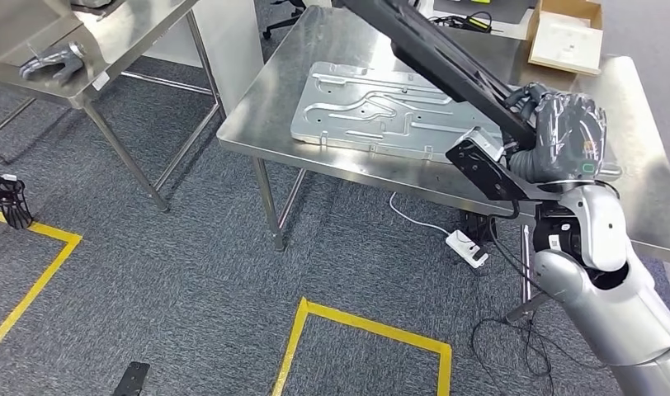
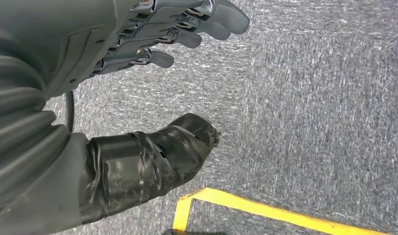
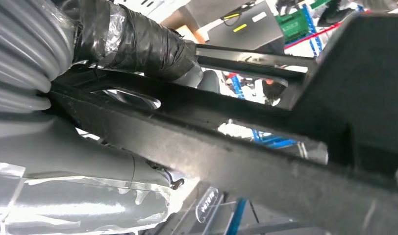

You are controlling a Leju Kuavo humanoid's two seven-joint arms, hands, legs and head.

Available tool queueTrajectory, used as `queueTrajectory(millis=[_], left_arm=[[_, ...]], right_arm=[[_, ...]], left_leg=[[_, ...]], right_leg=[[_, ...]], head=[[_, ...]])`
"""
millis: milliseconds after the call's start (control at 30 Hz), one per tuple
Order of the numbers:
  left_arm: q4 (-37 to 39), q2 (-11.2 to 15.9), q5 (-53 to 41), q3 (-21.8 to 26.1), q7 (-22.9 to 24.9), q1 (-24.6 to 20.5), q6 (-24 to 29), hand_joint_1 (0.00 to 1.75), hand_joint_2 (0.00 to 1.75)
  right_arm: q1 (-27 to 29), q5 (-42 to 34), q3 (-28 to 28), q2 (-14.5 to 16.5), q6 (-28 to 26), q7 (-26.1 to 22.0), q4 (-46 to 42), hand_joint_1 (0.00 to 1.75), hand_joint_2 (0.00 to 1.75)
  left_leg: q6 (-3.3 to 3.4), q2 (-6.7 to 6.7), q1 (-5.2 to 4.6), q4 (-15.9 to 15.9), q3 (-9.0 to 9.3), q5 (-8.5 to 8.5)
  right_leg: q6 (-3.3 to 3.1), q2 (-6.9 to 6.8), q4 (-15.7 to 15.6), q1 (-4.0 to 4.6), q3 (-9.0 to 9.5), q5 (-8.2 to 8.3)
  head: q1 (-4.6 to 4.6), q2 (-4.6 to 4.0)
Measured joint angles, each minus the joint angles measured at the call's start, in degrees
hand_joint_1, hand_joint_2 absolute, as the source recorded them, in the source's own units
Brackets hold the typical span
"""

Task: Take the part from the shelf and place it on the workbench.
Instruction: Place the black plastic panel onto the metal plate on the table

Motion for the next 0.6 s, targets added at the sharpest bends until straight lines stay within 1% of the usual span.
queueTrajectory(millis=[33, 67, 100, 133, 167, 200, 267, 300, 333, 367, 400, 433, 467, 500, 533, 567, 600], left_arm=[[0.00, -0.04, -0.01, 0.00, 0.00, 0.02, -0.02, 0.00, 1.75], [0.00, -0.05, -0.01, 0.00, 0.01, 0.02, -0.03, 0.00, 1.75], [0.00, -0.05, -0.02, 0.00, 0.01, -0.03, -0.05, 0.00, 1.75], [0.00, -0.04, -0.03, 0.00, 0.03, -0.09, -0.05, 0.00, 1.75], [0.00, -0.03, -0.06, 0.00, 0.05, -0.15, -0.06, 0.00, 1.75], [0.00, -0.03, -0.10, 0.00, 0.08, -0.21, -0.07, 0.00, 1.75], [0.00, -0.04, -0.17, 0.00, 0.15, -0.27, -0.07, 0.00, 1.75], [0.00, -0.05, -0.20, 0.00, 0.17, -0.32, -0.07, 0.00, 1.75], [0.00, -0.04, -0.21, 0.00, 0.19, -0.39, -0.07, 0.00, 1.75], [0.00, -0.04, -0.22, 0.00, 0.22, -0.44, -0.07, 0.00, 1.75], [0.00, -0.04, -0.24, 0.00, 0.27, -0.47, -0.07, 0.00, 1.75], [0.00, -0.05, -0.25, 0.00, 0.32, -0.43, -0.08, 0.00, 1.75], [0.00, -0.07, -0.26, 0.00, 0.38, -0.35, -0.09, 0.00, 1.75], [0.00, -0.08, -0.26, 0.00, 0.42, -0.29, -0.09, 0.00, 1.75], [0.00, -0.09, -0.27, 0.00, 0.44, -0.25, -0.10, 0.00, 1.75], [0.00, -0.08, -0.27, 0.00, 0.46, -0.25, -0.10, 0.00, 1.75], [0.00, -0.03, -0.28, 0.00, 0.47, -0.28, -0.10, 0.00, 1.75]], right_arm=[[0.06, 0.01, -0.01, -0.08, 0.02, 0.02, 0.00, 1.75, 1.75], [0.08, 0.01, -0.03, -0.15, 0.04, 0.02, 0.00, 1.75, 1.75], [0.03, 0.02, -0.05, -0.21, 0.05, 0.03, -0.01, 1.75, 1.75], [-0.01, 0.04, -0.09, -0.26, 0.05, 0.03, -0.05, 1.75, 1.75], [-0.02, 0.07, -0.12, -0.33, 0.06, 0.03, -0.09, 1.75, 1.75], [0.00, 0.10, -0.15, -0.42, 0.08, 0.04, -0.13, 1.75, 1.75], [0.11, 0.13, -0.20, -0.68, 0.20, 0.16, -0.17, 1.75, 1.75], [0.11, 0.13, -0.25, -0.81, 0.28, 0.23, -0.19, 1.75, 1.75], [0.08, 0.14, -0.32, -0.93, 0.37, 0.30, -0.21, 1.75, 1.75], [0.07, 0.14, -0.38, -1.01, 0.44, 0.34, -0.24, 1.75, 1.75], [0.07, 0.15, -0.43, -1.05, 0.50, 0.35, -0.25, 1.75, 1.75], [0.12, 0.15, -0.46, -1.07, 0.55, 0.40, -0.27, 1.75, 1.75], [0.19, 0.15, -0.46, -1.07, 0.61, 0.46, -0.27, 1.75, 1.75], [0.25, 0.15, -0.46, -1.08, 0.66, 0.52, -0.27, 1.75, 1.75], [0.29, 0.15, -0.46, -1.09, 0.70, 0.58, -0.27, 1.75, 1.75], [0.30, 0.15, -0.46, -1.10, 0.74, 0.60, -0.27, 1.75, 1.75], [0.30, 0.15, -0.48, -1.12, 0.75, 0.61, -0.28, 1.75, 1.75]], left_leg=[[-0.15, -0.04, 0.10, 0.15, 0.48, -0.46], [-0.38, -0.09, 0.19, 0.35, 0.95, -0.98], [-0.72, -0.15, 0.17, 0.64, 1.30, -1.52], [-1.07, -0.20, 0.12, 0.87, 1.49, -1.99], [-1.44, -0.24, 0.01, 1.00, 1.56, -2.31], [-1.80, -0.25, -0.06, 0.97, 1.61, -2.49], [-2.42, -0.17, 0.01, 0.88, 1.81, -2.85], [-2.68, -0.11, 0.08, 1.57, 1.60, -3.34], [-2.88, -0.07, 0.12, 3.43, 0.74, -4.25], [-3.02, -0.03, 0.16, 6.60, -0.96, -5.52], [-3.11, -0.03, 0.16, 10.50, -3.23, -6.88], [-3.15, -0.03, 0.16, 14.28, -5.72, -7.83], [-3.12, -0.03, 0.15, 16.74, -7.69, -7.86], [-2.99, -0.03, 0.13, 17.06, -8.66, -6.74], [-2.74, -0.03, 0.07, 15.18, -8.55, -4.56], [-2.38, -0.04, -0.04, 11.55, -7.46, -1.80], [-1.92, -0.04, -0.27, 7.69, -5.96, 0.33]], right_leg=[[0.13, -0.01, -2.53, -0.17, 0.53, 2.38], [0.22, -0.03, -6.38, -0.35, 1.81, 4.96], [0.27, -0.03, -9.88, -0.35, 3.23, 6.65], [0.11, -0.01, -12.44, -0.34, 4.39, 7.50], [-0.12, 0.04, -13.68, -0.26, 4.98, 7.50], [-0.47, 0.10, -13.84, -0.09, 5.21, 7.04], [-1.30, 0.24, -14.13, -0.16, 5.51, 6.76], [-1.72, 0.27, -14.27, -0.22, 5.79, 6.61], [-2.11, 0.28, -14.43, -0.31, 6.13, 6.47], [-2.42, 0.25, -14.50, -0.28, 6.44, 6.26], [-2.66, 0.23, -14.50, -0.20, 6.67, 6.01], [-2.82, 0.24, -14.50, -0.07, 6.91, 5.77], [-2.91, 0.28, -14.49, 0.08, 7.19, 5.50], [-2.96, 0.34, -14.49, 0.22, 7.54, 5.21], [-2.98, 0.39, -14.49, 0.35, 8.00, 4.89], [-2.96, 0.42, -14.50, 0.45, 8.53, 4.52], [-2.86, 0.43, -14.52, 0.57, 9.04, 4.14]], head=[[0.01, 0.00], [0.01, 0.00], [0.03, 0.00], [0.03, 0.00], [0.01, 0.00], [-0.02, 0.00], [-0.10, 0.00], [-0.16, 0.00], [-0.23, 0.00], [-0.29, 0.00], [-0.32, 0.00], [-0.32, 0.00], [-0.32, 0.00], [-0.32, 0.00], [-0.32, 0.00], [-0.33, 0.00], [-0.30, 0.00]])
